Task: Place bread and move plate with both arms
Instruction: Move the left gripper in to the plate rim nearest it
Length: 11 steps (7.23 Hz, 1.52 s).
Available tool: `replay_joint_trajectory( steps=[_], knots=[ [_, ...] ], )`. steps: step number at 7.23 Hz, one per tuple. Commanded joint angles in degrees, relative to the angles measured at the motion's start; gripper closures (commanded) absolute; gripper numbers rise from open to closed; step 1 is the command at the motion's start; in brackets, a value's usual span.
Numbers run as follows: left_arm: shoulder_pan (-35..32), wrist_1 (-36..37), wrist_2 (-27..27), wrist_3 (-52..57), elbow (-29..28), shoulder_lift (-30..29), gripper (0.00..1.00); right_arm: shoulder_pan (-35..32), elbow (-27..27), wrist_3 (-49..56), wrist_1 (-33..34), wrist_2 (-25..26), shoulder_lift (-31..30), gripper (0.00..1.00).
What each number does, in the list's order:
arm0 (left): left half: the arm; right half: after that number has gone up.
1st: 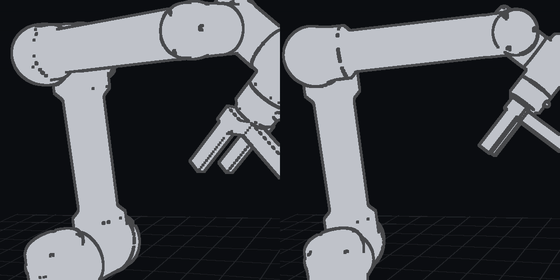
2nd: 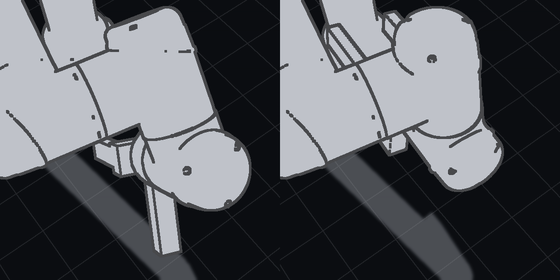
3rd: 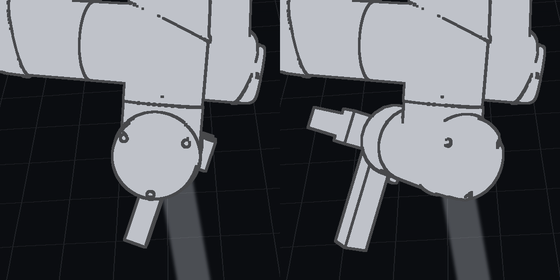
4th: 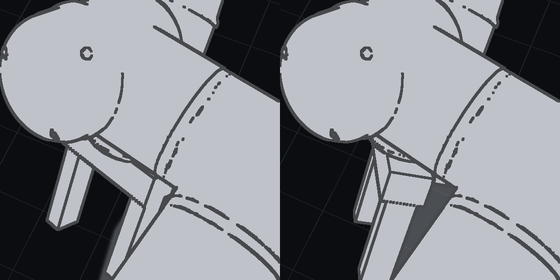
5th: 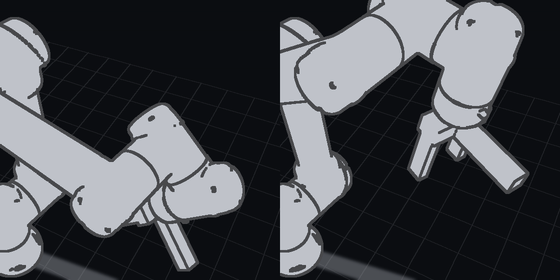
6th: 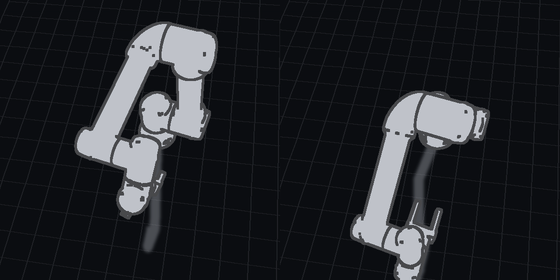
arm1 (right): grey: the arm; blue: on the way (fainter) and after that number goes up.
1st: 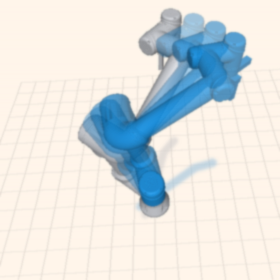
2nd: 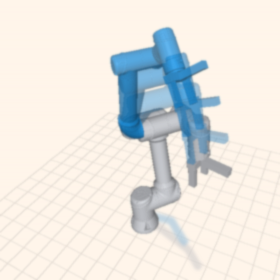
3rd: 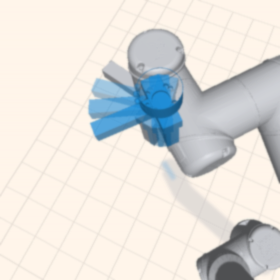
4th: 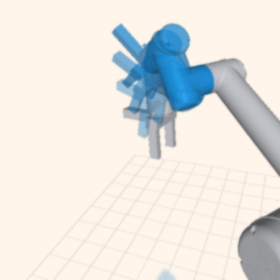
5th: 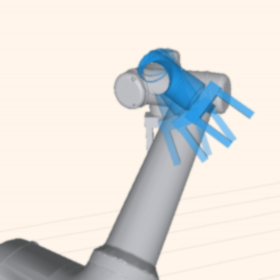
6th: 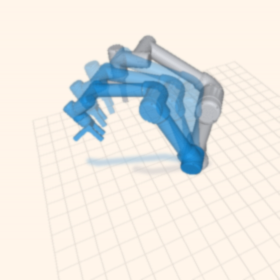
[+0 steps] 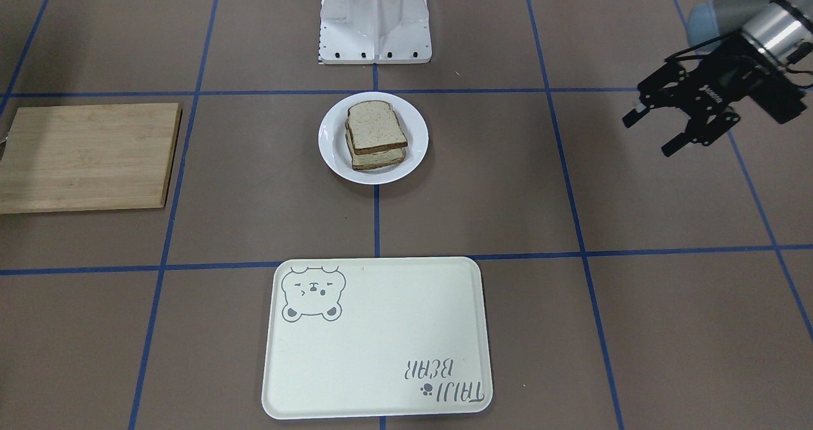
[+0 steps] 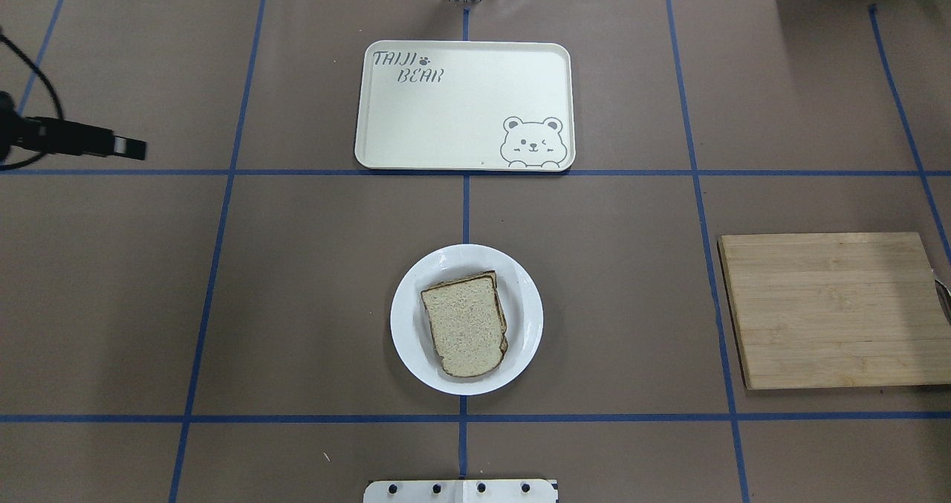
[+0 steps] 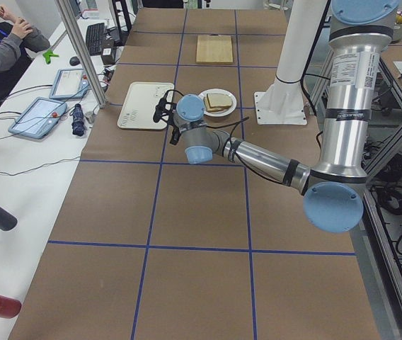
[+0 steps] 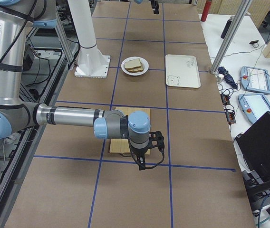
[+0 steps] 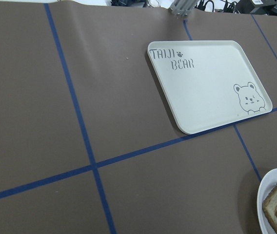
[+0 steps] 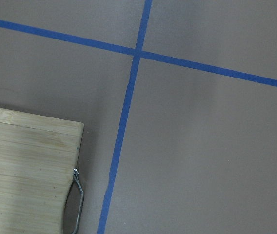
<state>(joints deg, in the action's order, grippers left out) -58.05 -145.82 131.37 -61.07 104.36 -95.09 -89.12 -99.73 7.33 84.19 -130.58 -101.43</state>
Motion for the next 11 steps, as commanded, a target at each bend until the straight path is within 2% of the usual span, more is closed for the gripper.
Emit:
replay_joint_trajectory(
  steps=[1,3,4,5,6,7,8,11],
  knots=[
    [16.32,-0.08,-12.85,-14.9,-0.46,-4.56,0.01,0.0,0.33,-0.12,0.09,0.06,-0.17,0.0],
    [25.32,-7.68,-18.32,-29.37,-0.64,-4.84,0.04,0.0,0.5,-0.12,0.09,0.15,-0.35,0.0],
    [30.06,-10.86,-24.0,-35.55,-0.82,-6.58,0.05,0.0,0.42,-0.21,0.09,0.15,-0.26,0.0],
    [35.33,-11.59,-31.1,-36.31,-3.34,-7.3,0.09,-0.08,0.41,-0.82,0.09,0.15,-0.18,0.0],
    [38.42,-15.51,-35.09,-36.58,-6.85,-9.48,0.18,0.0,0.41,-1.0,0.09,0.15,-0.17,0.0],
    [38.8,-20.59,-35.74,-36.67,-11.23,-10.2,0.26,-0.08,0.41,-1.09,0.09,0.15,-0.17,0.0],
    [38.81,-23.78,-35.74,-36.84,-13.11,-10.12,0.26,0.0,0.41,-1.09,0.09,0.15,-0.17,0.0],
    [39.07,-23.9,-35.66,-36.93,-14.88,-10.64,0.33,0.0,0.41,-1.7,0.09,0.15,-0.09,0.0]
  ],
)
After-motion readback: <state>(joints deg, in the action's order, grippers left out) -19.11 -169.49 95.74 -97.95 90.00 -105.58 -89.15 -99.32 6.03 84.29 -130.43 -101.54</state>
